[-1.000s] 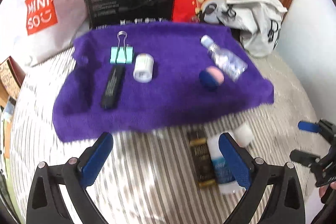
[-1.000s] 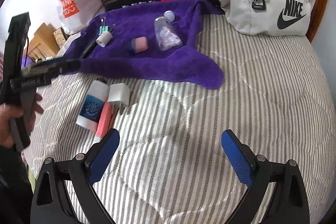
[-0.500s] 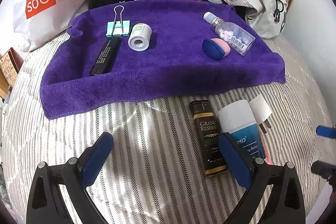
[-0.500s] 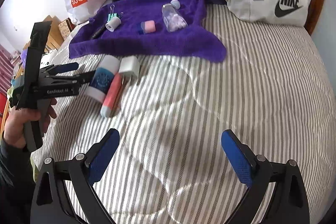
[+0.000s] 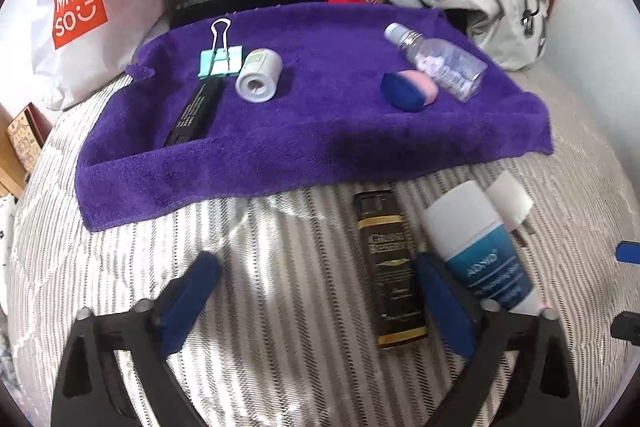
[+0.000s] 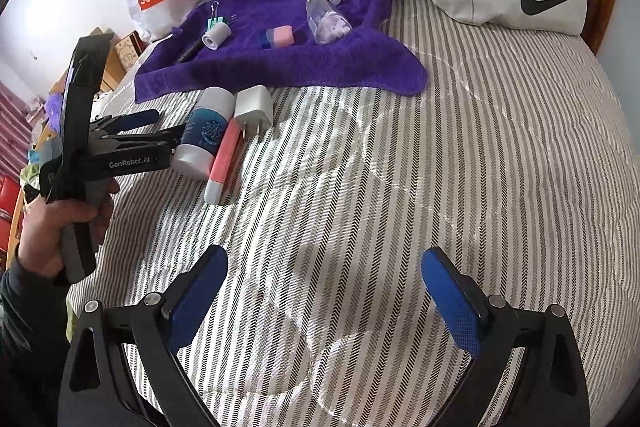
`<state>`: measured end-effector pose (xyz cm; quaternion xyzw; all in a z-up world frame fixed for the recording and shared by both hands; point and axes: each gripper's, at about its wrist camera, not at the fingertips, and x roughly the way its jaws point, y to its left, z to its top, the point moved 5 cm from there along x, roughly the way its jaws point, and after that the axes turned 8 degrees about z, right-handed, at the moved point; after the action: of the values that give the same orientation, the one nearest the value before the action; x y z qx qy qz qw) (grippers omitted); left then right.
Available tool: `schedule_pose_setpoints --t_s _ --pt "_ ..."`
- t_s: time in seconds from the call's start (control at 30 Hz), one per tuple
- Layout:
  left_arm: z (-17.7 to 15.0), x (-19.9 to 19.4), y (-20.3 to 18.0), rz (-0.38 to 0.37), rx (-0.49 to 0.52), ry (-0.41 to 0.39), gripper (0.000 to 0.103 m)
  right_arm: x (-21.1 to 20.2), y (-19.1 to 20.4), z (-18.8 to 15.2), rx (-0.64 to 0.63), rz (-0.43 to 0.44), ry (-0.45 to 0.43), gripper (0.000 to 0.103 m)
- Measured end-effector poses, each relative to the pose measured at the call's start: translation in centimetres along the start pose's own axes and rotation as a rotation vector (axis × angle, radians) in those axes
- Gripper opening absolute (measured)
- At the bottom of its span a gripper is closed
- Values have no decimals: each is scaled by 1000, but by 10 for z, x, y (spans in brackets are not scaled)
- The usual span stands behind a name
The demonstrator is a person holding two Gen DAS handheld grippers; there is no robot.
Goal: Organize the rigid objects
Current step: 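Grasp the Grand Reserve bottle with the left gripper while the right grasps the white charger plug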
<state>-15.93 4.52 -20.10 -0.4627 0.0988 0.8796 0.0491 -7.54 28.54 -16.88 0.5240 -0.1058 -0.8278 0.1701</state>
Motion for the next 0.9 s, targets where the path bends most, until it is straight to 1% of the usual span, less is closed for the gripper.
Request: schedule_pose_setpoints --t_s 0.07,0.1,0.17,0.2,0.23,0.27,0.3,0.4,0.53,0.7,0.73,0.8,0.87,0.9 --pt "-2 -6 -4 -12 -1 -30 72 0 -1 2 7 9 -11 97" --pt "-3 -9 -7 -19 9 -41 67 0 -1 3 8 13 -17 97" --pt "-4 -14 -13 -33 23 -56 49 -1 0 9 11 21 -39 97" --pt "-5 -15 -15 -36 26 -60 46 0 1 12 11 23 -48 97" --pt "-6 -16 -16 -37 29 -64 39 1 2 16 11 24 -54 97" --pt "-6 -17 -16 -39 29 -69 27 2 3 20 10 26 -60 97" --pt "-5 -18 -17 -42 30 -70 23 3 4 23 9 27 -66 97" --pt "-6 -18 -15 -51 32 -64 22 10 13 36 -5 34 -92 97" --pt "-8 -19 -11 -71 30 -56 22 24 27 55 -54 7 -136 97" --pt "-13 -22 -3 -97 15 -44 22 50 32 75 -85 -34 -149 96" --pt "-14 -22 -1 -104 12 -43 22 57 32 79 -92 -46 -140 96" --pt "-15 -22 1 -115 5 -40 22 64 31 82 -102 -59 -132 93" --pt "-14 -22 3 -123 7 -38 22 73 30 84 -109 -66 -114 87" --pt "-15 -22 3 -126 5 -37 22 72 29 84 -106 -63 -126 86"
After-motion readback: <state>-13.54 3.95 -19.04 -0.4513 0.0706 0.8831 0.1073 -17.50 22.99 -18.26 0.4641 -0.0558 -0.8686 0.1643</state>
